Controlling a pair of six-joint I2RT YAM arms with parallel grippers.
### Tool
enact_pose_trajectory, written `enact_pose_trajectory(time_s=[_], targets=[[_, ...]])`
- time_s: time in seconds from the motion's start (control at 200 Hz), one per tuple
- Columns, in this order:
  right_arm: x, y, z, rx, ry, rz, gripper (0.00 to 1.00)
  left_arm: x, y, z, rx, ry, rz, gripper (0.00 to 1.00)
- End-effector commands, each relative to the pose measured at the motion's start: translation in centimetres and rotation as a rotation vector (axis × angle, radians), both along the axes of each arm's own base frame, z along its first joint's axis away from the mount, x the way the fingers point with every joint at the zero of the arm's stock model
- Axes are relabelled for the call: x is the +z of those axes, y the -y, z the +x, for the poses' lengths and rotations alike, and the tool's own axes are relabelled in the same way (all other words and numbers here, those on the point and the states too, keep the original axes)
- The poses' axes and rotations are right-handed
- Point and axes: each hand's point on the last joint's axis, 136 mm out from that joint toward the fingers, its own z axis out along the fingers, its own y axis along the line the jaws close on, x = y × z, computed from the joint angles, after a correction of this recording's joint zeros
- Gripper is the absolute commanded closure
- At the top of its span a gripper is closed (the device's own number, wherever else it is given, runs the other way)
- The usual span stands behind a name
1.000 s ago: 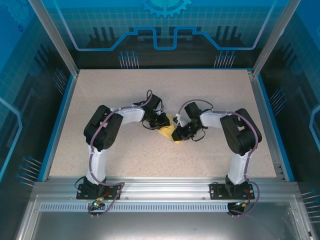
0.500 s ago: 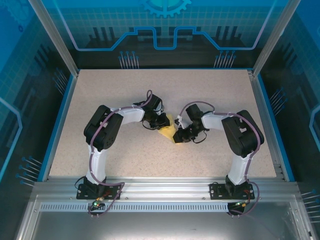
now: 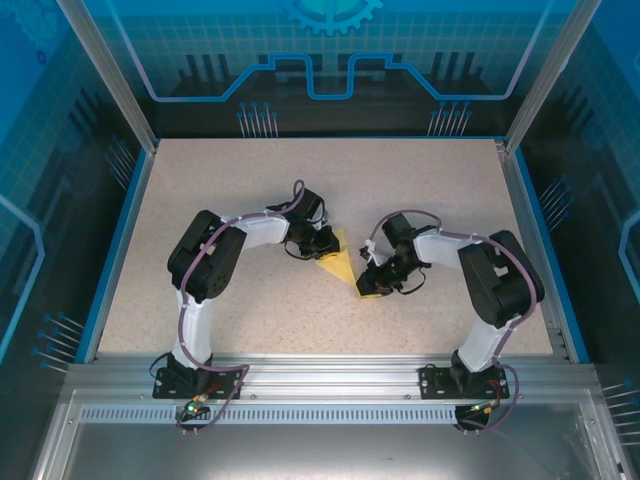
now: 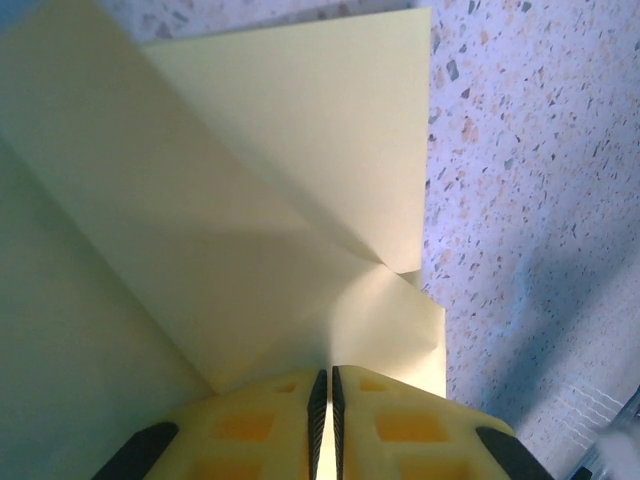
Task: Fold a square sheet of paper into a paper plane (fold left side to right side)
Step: Fourth fold the wing at the center of the table.
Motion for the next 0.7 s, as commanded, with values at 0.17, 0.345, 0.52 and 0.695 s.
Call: enact_pose_trajectory(time_s=[0.17, 0.345, 0.52, 0.695], targets=[[3.3, -2.7, 5.0, -0.076, 0.083, 0.088, 0.87, -3.0, -3.2, -1.6, 0.061, -0.085, 0.131, 0.83], [-0.1, -3.5, 5.5, -0.071, 0.035, 0.01, 0.9, -2.8, -3.1, -1.5, 0.06, -0.083, 0.126, 0.83], [-3.2, -2.1, 4.5, -0.068, -0.027, -0.088, 0.9, -2.7, -3.1, -1.5, 0.059, -0.08, 0.124, 0.83], [-5.3, 0.0, 3.3, -0.096, -0.084, -0.173, 0.9, -2.1, -3.0, -1.3, 0.052, -0.064, 0.12, 0.83]])
